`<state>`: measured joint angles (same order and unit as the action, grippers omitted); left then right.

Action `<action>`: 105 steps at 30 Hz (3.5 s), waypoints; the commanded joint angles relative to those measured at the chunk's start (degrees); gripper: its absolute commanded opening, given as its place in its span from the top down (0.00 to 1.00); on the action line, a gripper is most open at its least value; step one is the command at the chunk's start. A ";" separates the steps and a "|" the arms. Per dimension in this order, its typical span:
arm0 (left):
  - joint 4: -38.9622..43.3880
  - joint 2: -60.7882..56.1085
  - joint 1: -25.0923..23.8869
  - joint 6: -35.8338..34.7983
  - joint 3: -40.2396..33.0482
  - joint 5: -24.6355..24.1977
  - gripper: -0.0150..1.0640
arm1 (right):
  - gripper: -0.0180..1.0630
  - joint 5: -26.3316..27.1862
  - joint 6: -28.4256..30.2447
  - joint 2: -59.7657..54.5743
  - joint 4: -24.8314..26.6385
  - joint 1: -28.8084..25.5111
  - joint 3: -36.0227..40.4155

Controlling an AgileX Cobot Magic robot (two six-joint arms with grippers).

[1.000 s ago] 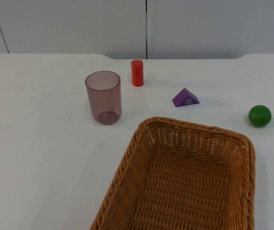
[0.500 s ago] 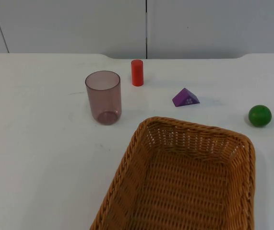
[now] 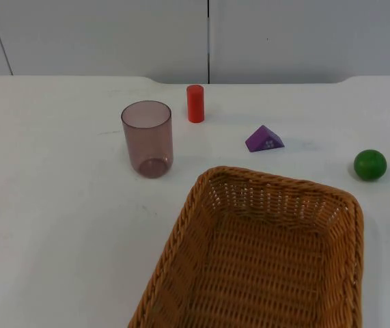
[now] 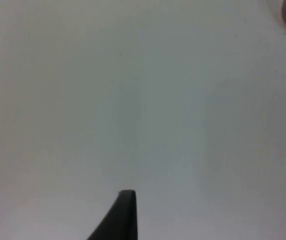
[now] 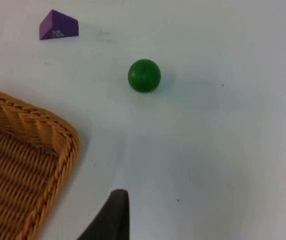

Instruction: Pick up the basket with the left hand and place the triangular block into the basket with the right hand.

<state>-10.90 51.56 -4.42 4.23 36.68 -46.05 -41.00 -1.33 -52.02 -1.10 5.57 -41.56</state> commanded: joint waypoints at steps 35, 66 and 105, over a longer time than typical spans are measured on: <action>-11.61 48.84 32.92 5.98 16.30 5.07 0.17 | 0.01 0.54 0.74 -0.15 0.11 -0.31 -0.28; -16.72 61.33 40.06 5.96 17.25 17.00 0.71 | 0.01 0.32 0.74 -0.15 -0.25 -0.31 -0.28; -34.32 37.06 7.56 28.66 1.88 -1.13 0.99 | 0.01 0.60 4.76 -0.15 2.16 -0.31 -0.28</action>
<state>-42.17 89.54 4.04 30.68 39.26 -46.83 -40.90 2.53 -52.11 0.73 5.57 -41.56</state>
